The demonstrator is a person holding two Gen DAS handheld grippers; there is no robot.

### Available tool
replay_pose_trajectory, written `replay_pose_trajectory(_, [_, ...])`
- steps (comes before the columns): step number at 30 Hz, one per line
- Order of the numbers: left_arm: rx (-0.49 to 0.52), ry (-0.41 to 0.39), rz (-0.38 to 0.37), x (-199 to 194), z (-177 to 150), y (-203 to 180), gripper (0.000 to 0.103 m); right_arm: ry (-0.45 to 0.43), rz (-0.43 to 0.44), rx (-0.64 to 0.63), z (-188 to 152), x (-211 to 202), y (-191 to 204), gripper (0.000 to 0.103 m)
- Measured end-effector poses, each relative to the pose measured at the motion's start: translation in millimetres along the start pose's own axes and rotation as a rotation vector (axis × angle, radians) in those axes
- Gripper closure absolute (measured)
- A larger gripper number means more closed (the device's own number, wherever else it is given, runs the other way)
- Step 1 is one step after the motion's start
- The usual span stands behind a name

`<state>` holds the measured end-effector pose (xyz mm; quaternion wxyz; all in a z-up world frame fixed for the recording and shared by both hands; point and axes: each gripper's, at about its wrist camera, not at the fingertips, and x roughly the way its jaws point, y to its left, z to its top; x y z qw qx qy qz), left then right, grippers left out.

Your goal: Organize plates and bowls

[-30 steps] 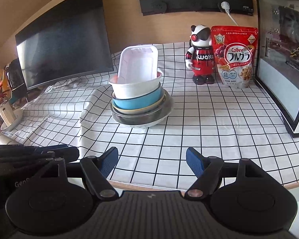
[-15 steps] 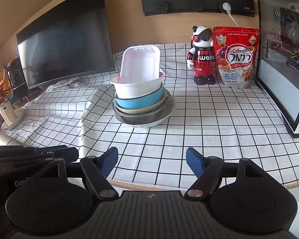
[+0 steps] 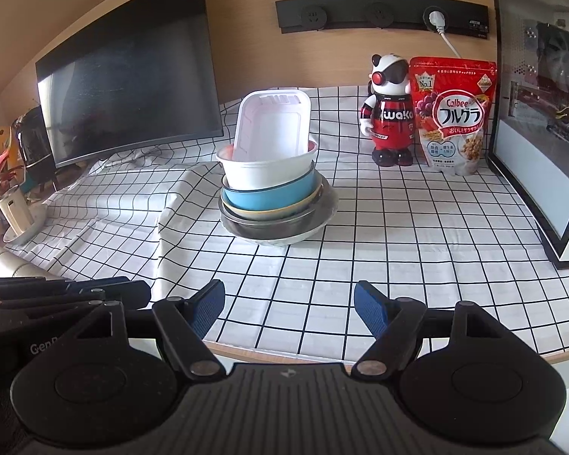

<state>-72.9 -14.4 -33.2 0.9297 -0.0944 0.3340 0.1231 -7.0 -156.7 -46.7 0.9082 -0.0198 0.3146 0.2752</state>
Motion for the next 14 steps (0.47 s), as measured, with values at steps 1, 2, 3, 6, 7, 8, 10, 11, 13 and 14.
replay_pose_trajectory(1, [0.000, 0.000, -0.001, -0.1, 0.0, 0.0, 0.088, -0.001, -0.001, 0.000, 0.0, 0.0, 0.2, 0.027])
replay_pose_trajectory(2, [0.000, 0.000, -0.001, -0.1, 0.0, 0.0, 0.088, -0.001, -0.001, 0.000, 0.0, 0.2, 0.2, 0.027])
replay_pose_trajectory(3, [-0.001, 0.001, -0.001, -0.2, -0.4, 0.3, 0.088, 0.000, -0.002, 0.001, 0.0, 0.0, 0.3, 0.027])
replay_pose_trajectory(6, [-0.004, 0.002, -0.001, 0.3, -0.6, 1.2, 0.088, 0.000, -0.002, 0.000, 0.0, 0.1, 0.3, 0.027])
replay_pose_trajectory(7, [-0.005, 0.003, -0.001, 0.7, -0.5, 1.4, 0.088, -0.001, -0.002, -0.001, 0.0, 0.4, 0.5, 0.027])
replay_pose_trajectory(8, [-0.006, 0.004, -0.001, 1.3, -0.5, 1.6, 0.088, 0.000, -0.003, -0.001, 0.2, 0.7, 0.5, 0.027])
replay_pose_trajectory(10, [-0.007, 0.006, 0.000, 2.4, -0.1, 2.2, 0.088, 0.000, -0.005, -0.002, 0.8, 1.8, 0.5, 0.027])
replay_pose_trajectory(11, [-0.006, 0.007, 0.001, 3.2, 0.1, 2.7, 0.088, 0.001, -0.005, -0.003, 1.7, 2.7, -0.1, 0.027])
replay_pose_trajectory(13, [-0.003, 0.008, -0.002, 5.0, 1.2, 4.3, 0.088, 0.002, -0.007, -0.005, 3.7, 5.0, -0.2, 0.027])
replay_pose_trajectory(14, [-0.005, 0.009, -0.004, 6.0, 2.3, 5.5, 0.088, 0.003, -0.008, -0.005, 5.1, 6.8, -0.1, 0.027])
